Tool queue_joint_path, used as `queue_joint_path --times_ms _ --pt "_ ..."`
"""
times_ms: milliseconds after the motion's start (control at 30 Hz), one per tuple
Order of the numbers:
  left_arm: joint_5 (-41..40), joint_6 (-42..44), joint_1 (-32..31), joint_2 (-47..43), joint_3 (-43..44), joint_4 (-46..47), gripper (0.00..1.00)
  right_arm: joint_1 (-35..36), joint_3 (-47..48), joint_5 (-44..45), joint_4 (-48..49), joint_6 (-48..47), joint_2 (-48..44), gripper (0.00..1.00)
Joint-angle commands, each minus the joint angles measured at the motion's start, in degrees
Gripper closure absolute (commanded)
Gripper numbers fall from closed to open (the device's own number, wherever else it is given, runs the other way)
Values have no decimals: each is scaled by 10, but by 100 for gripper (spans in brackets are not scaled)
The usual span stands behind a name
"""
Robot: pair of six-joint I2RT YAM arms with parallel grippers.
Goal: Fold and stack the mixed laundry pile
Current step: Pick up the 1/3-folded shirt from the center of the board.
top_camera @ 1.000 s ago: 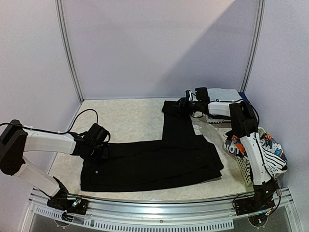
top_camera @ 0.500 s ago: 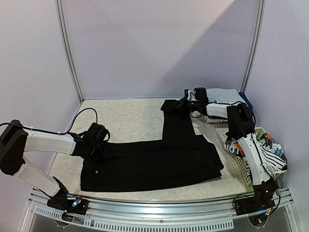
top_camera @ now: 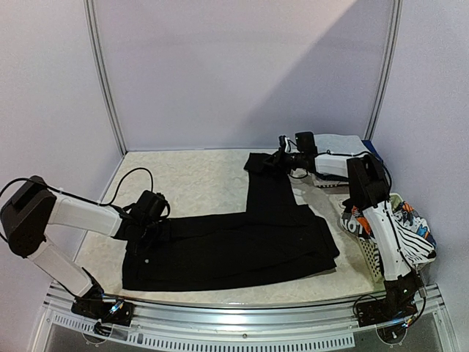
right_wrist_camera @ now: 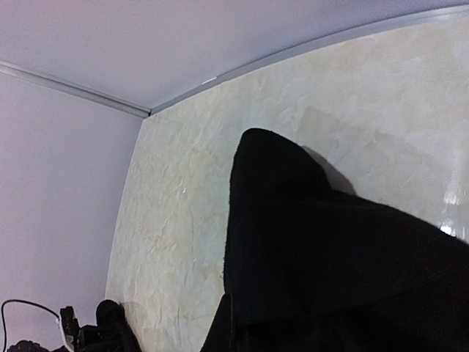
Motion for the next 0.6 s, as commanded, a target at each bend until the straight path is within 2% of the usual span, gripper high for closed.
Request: queue_joint_path --times_ms 0,233,400,567 --pt "3 11 12 37 5 54 62 13 -47 -15 -45 -64 -155 100" --pt "6 28 30 79 41 89 63 36 -115 -4 -102 -114 -341 100" --pt "29 43 56 115 93 104 64 73 -138 5 -145 -130 -437 100" --pt "32 61 58 65 124 56 60 138 -196 50 -166 -144 -527 100"
